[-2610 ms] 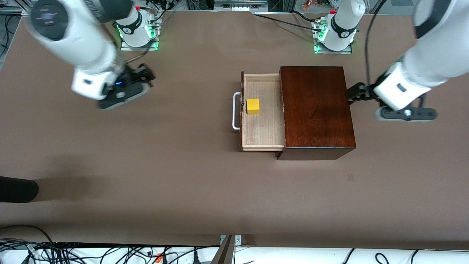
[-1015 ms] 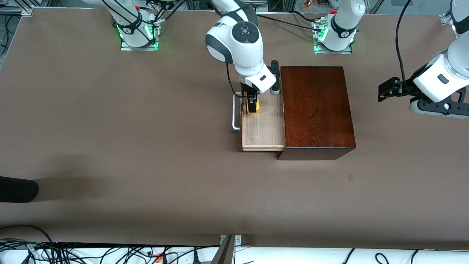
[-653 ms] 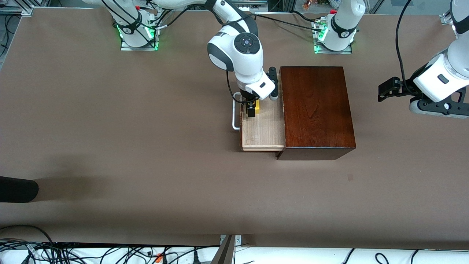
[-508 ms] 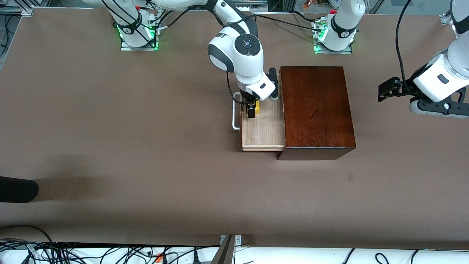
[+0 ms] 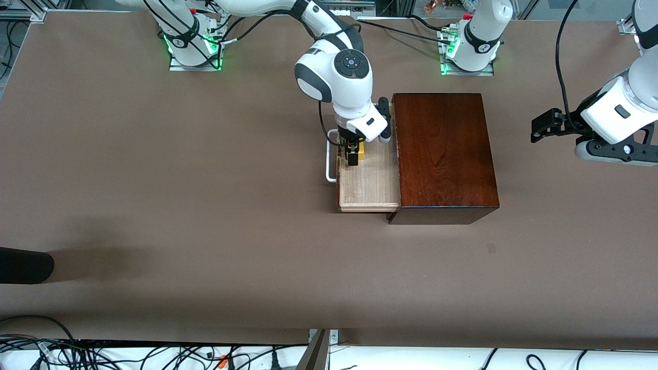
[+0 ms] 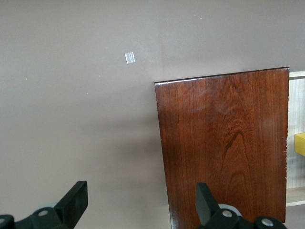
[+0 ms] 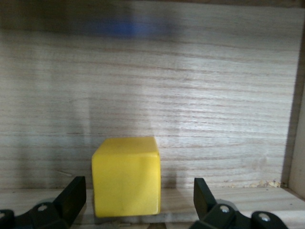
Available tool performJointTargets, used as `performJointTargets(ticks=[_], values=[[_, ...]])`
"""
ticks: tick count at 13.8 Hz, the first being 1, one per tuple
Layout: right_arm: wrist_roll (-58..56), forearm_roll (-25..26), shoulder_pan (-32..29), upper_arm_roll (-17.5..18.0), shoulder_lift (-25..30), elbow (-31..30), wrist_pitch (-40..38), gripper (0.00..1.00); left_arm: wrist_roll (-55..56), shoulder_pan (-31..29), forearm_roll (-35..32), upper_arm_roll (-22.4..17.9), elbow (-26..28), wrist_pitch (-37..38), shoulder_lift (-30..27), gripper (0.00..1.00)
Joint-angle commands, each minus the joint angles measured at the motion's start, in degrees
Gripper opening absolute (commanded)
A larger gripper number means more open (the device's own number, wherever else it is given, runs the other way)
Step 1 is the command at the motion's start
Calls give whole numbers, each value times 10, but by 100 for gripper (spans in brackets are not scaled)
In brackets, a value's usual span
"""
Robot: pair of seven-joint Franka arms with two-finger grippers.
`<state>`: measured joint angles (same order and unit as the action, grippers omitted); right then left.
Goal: Open drawer, take yellow block, close drawer
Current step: 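Lift the yellow cube out with the right gripper and carry it aside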
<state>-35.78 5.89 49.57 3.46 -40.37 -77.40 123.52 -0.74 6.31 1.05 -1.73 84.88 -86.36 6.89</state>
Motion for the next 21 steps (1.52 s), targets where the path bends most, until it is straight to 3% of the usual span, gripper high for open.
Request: performJointTargets(ticks=[1,3,8,11,15,21], values=[[8,13,5,0,-13,18,-4,80,-9,1,-8,-1,12,0,-14,100],[7,15,5,0,-13,18,-4,55,-9,1,-8,-2,12,0,-14,100],[6,14,4,0,-9,34,-12,15,-9,2,-7,-1,12,0,-14,100],[7,11,0,-1,-3,52,-47,14,-9,2,-7,-1,12,0,-14,100],[8,-25,-21,-1,4,149,-183,14,-9,2,-6,-1,12,0,-14,100],[8,-68,-125,-5,50,148,-245,14,-10,2,-6,-1,12,0,-14,100]])
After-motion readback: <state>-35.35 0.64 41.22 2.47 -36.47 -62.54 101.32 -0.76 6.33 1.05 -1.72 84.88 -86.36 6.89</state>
